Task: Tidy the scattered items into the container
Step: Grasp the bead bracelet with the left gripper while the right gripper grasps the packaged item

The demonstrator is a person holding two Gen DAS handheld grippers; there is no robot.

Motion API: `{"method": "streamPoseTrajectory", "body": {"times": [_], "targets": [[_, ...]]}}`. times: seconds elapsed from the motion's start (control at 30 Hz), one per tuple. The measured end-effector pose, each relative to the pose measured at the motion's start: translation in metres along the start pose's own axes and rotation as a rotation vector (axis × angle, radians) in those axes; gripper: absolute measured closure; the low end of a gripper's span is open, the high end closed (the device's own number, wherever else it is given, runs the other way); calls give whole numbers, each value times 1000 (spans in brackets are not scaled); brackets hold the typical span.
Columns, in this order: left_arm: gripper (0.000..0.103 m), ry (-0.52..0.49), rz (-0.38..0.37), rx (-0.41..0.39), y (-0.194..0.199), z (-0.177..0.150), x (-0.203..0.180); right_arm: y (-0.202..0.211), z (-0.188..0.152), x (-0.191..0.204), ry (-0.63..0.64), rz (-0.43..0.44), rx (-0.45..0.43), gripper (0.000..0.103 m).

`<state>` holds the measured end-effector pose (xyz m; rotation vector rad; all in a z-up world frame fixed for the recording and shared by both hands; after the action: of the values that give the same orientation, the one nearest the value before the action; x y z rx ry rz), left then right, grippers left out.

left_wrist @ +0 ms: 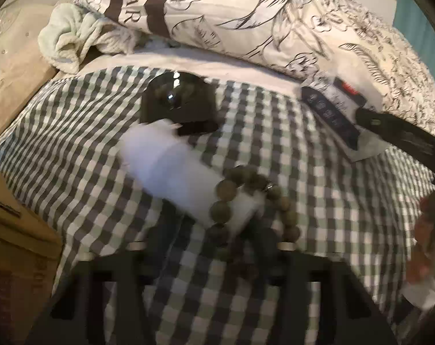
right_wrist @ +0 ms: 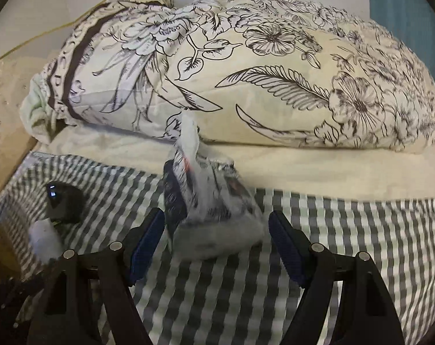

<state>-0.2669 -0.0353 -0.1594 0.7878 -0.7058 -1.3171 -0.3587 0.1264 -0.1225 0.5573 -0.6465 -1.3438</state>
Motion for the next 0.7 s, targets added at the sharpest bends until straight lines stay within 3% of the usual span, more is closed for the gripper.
{"method": "streamPoseTrajectory", "body": {"times": [0.07, 0.1, 0.13, 0.3, 0.47, 0.7], "targets": [[78, -7, 8, -1, 1, 0, -2, -12, 1, 2, 4, -3, 28, 32], [85, -13, 8, 2, 1, -1, -3, -18, 0, 3, 7, -11, 49, 47], [89, -13, 5, 5, 2, 0, -4, -24, -3, 2, 10, -26, 81, 51], [92, 28, -33, 26, 9, -1, 1, -13, -16, -4, -31, -4, 124, 72], [92, 30, -48, 15, 27, -3, 2, 24, -38, -9, -53, 28, 138, 76], [92, 9, -69, -20, 71, -15, -2, 101, -95, -26, -106, 60, 135, 76]]}}
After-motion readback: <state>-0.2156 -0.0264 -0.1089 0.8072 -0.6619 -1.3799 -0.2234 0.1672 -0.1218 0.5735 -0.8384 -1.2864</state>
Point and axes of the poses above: each gripper's, at about its wrist camera, not at the fingertips, and y roughly against the way its jaws point, x to its left, z to its top, the point moved 4 cm from there along -y, roughly the way its jaws point, and after that the axes turned 6 degrees about -y, right-handed, at the moved point
